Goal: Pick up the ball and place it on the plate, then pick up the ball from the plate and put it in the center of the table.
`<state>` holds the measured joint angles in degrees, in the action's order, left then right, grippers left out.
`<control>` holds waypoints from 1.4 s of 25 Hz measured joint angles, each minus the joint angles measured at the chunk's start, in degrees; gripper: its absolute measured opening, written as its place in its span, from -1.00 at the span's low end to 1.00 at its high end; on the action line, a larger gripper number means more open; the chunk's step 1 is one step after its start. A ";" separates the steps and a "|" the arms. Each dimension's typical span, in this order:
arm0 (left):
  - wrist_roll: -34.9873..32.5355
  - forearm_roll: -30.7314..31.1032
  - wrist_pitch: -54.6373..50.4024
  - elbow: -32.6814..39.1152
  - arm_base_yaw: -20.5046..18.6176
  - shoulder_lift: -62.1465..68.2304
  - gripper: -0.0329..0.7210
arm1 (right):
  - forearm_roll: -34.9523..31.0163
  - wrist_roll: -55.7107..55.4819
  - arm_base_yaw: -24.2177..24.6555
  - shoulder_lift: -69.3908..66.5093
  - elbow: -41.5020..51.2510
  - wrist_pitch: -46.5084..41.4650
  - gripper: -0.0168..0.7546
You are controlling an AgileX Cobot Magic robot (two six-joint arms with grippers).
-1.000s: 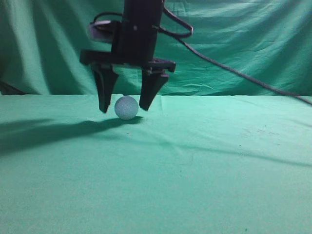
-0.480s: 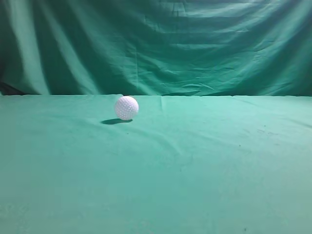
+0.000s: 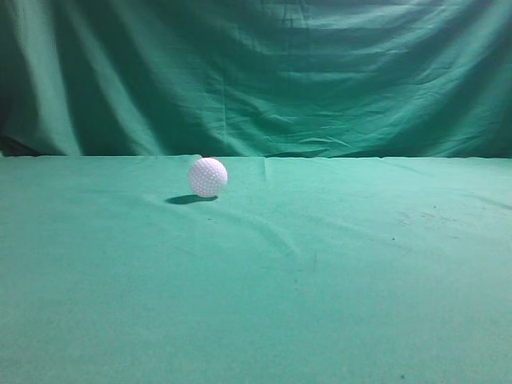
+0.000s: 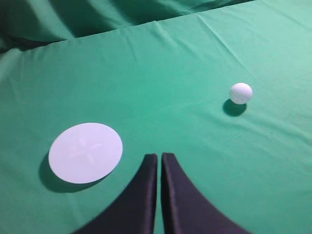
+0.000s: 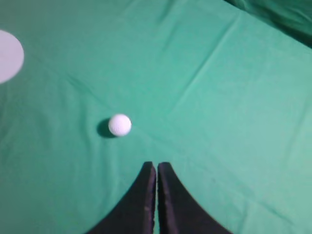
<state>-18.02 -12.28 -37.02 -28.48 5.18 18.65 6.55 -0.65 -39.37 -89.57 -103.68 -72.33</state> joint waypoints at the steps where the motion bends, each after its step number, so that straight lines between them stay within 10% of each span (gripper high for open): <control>1: 0.00 -0.55 0.00 0.00 0.00 0.00 -0.91 | 0.59 -0.64 0.00 2.55 3.17 0.12 -0.96; 22: -4.49 -7.89 0.53 8.54 0.00 -2.58 -0.91 | 1.48 -5.69 0.00 61.04 76.82 41.16 -0.96; 35: -4.61 -9.22 5.87 12.04 0.00 -2.58 -0.91 | 1.48 -15.04 0.00 66.65 86.82 45.33 -0.96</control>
<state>-22.63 -21.49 -31.15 -16.44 5.18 16.07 8.03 -15.69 -39.37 -22.92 -16.86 -27.00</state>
